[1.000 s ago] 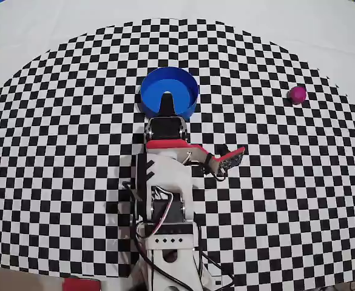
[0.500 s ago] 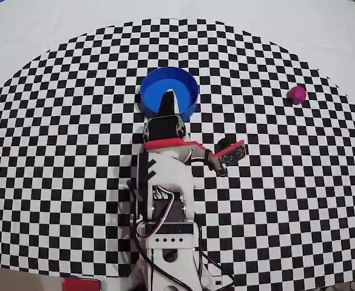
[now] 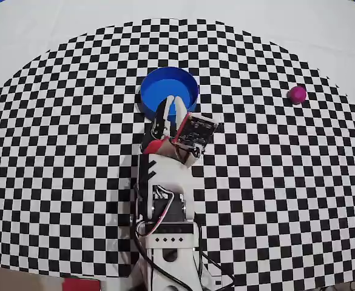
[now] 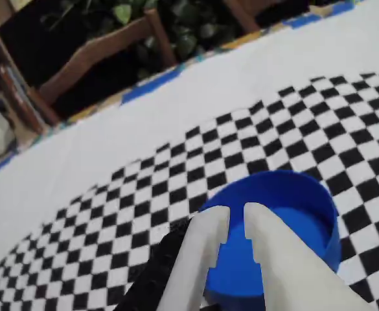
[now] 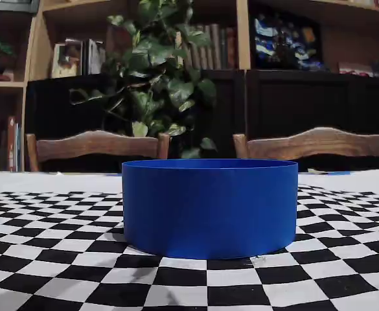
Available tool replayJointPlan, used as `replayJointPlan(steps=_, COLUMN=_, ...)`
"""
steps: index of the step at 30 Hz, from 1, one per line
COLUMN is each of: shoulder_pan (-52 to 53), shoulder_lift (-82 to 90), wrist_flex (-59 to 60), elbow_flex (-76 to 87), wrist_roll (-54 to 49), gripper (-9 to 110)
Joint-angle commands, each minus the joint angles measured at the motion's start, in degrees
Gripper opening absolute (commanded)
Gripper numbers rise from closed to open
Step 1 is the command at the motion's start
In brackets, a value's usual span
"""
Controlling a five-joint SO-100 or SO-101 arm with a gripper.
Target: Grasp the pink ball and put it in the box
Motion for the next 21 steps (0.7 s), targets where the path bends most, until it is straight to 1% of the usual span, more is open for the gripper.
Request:
replayJointPlan(steps=1, shoulder_pan=0.4, shoulder_lift=-0.3, wrist_flex=-0.7, elbow_flex=0.4, wrist_roll=-7.0, gripper=0)
replayJointPlan(steps=6, shoulder_pan=0.4, shoulder_lift=-0.1, wrist_flex=-0.7, elbow_flex=0.4, wrist_roll=-15.1, gripper=0)
replayJointPlan(steps=9, shoulder_pan=0.3, shoulder_lift=-0.1, wrist_flex=-0.7, elbow_flex=0.4, wrist_roll=-17.9, gripper=1)
replayJointPlan(steps=18, shoulder_pan=0.1, shoulder_lift=0.0, wrist_flex=-1.5, elbow_flex=0.4, wrist_roll=-18.9, gripper=1)
replayJointPlan(steps=21, shoulder_pan=0.1, shoulder_lift=-0.1, wrist_flex=-1.5, elbow_flex=0.4, wrist_roll=-18.9, gripper=9)
